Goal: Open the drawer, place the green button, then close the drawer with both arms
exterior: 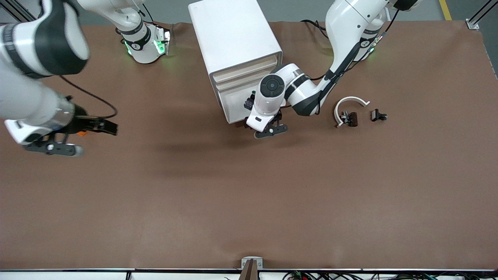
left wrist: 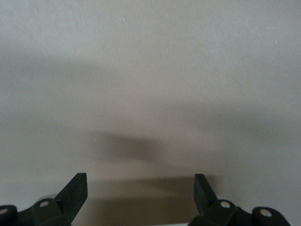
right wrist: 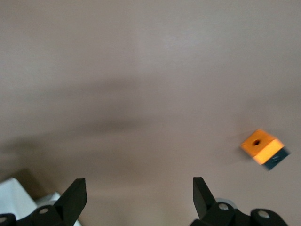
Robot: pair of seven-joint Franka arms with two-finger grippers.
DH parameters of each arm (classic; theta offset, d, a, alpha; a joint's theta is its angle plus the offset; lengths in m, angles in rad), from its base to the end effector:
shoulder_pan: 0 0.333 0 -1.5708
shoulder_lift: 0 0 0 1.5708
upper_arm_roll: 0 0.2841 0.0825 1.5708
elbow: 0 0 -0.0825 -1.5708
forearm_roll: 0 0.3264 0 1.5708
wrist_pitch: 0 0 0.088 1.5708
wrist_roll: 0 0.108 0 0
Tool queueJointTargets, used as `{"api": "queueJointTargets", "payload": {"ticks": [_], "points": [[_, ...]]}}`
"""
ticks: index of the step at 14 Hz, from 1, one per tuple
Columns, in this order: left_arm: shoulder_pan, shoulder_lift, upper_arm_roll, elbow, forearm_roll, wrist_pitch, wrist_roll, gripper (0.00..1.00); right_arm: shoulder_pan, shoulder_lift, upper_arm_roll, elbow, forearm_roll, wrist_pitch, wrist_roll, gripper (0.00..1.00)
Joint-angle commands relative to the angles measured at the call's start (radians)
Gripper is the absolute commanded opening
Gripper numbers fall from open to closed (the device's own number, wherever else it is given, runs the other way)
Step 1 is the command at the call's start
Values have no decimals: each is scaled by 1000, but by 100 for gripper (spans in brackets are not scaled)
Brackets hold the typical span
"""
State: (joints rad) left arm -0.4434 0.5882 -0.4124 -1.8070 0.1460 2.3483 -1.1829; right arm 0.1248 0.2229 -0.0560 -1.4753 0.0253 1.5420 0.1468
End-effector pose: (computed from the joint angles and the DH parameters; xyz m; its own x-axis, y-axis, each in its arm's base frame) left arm 0.4065 -0.4350 0.2532 0.9543 0.2790 -0.1068 0.2858 -0.9567 0.0550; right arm 0.5459 0.0434 0.5120 0.9847 -0.0786 -0.1554 -0.0780 -0.9969 0.0101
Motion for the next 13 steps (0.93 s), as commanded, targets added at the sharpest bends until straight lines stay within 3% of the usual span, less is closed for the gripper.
{"api": "queueJointTargets", "payload": {"ticks": [1, 5, 13], "points": [[15, -27, -29, -32, 0, -6, -64, 100, -97, -16, 21, 41, 1, -68, -157, 100], [15, -16, -52, -34, -5, -7, -139, 100, -186, -16, 19, 96, -5, -123, -265, 100], [15, 7, -94, -29, -86, -53, -169, 100, -228, -14, 21, 209, -41, -187, -253, 100]]}}
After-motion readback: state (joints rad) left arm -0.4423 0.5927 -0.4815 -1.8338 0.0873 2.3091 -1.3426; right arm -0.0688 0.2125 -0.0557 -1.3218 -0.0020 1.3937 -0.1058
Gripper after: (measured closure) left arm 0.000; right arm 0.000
